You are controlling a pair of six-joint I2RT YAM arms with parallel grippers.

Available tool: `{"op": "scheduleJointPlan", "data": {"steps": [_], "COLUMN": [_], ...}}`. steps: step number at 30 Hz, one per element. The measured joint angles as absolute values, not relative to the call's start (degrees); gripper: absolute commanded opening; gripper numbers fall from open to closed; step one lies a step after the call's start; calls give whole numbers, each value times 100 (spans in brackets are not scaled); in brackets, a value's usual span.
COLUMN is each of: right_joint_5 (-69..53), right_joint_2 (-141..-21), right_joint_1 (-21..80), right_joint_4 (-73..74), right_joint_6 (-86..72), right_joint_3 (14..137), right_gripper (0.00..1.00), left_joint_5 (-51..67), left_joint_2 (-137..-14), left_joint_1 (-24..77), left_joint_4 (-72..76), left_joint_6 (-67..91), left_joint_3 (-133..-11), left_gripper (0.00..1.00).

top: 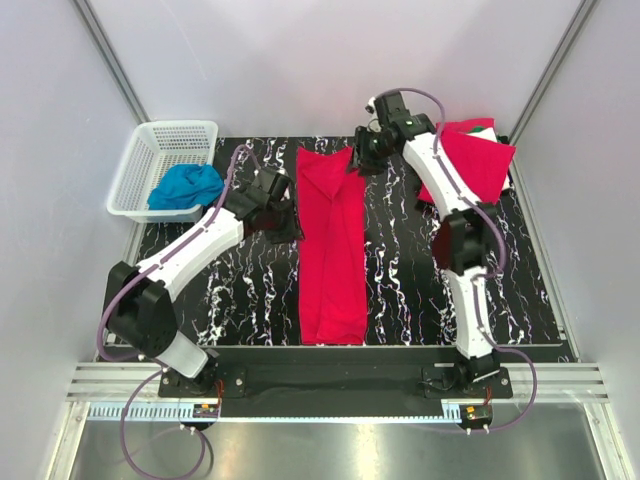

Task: Fold and stack the t-shirts
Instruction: Fold the tshirt

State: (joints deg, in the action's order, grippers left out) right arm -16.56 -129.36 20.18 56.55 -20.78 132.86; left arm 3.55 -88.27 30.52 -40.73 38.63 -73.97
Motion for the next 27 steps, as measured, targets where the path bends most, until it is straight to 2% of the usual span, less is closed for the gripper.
{"op": "scheduleJointPlan", "data": {"steps": [3,6,13,27], "right_joint_5": [-1776,-1787,-1761,-2080], "right_joint_2": [-14099,-14910,-15019,-15587], "right_joint_1": [2018,2016,2010,2010], "right_joint_4": [5970,6134,6202,5852], "right_joint_6": [-2082,-2084,-2086,-2296], "right_joint_3": [14859,15675,14938,15410], "right_gripper": [47,47,47,48], "left_joint_5": [336,285,296,349], "left_joint_2": [-8827,-8827,-8884,-9365], "left_joint_1": [3074,3065,3033,2969], "left_joint_4": [-4110,-4187,-4257,-4248], "left_joint_6": [3813,3780,3651,3430], "left_joint_3": [-7166,-6947,-6829,-6827], "left_gripper": [36,36,34,33]}}
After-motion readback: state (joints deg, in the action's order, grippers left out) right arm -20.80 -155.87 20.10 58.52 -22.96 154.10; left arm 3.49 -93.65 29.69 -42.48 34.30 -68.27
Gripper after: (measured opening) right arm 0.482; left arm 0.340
